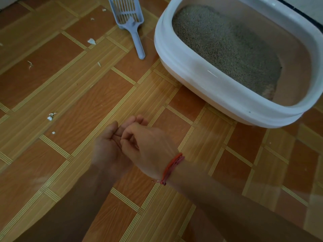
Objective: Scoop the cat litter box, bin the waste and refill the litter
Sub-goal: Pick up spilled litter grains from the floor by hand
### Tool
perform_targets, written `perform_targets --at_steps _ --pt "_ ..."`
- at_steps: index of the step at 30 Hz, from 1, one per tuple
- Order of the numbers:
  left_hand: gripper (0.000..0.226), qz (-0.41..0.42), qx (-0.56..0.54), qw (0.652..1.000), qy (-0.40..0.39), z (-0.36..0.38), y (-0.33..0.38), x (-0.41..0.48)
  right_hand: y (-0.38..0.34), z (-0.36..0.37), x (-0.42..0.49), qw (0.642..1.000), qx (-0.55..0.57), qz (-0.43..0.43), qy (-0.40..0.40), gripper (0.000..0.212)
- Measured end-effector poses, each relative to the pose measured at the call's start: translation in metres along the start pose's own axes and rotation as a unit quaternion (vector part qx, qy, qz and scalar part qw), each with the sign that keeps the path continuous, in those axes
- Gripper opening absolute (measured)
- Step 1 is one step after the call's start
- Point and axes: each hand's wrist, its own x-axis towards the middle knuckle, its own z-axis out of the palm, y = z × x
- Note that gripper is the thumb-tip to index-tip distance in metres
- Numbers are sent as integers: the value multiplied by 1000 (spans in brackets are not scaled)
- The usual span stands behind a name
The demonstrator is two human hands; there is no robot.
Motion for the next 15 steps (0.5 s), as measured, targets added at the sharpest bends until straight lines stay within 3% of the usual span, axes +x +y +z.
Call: perform_targets --at_steps 9,12,15 --pt "55 13 -11 1000 6 0 6 1 5 -7 2 999 25 16 31 10" --pt "59 46 -19 998 24 -2 11 3 29 -21 0 994 0 83 75 7" --pt "59 61 -31 997 28 -2 16 2 64 -33 1 981 -51 175 69 6"
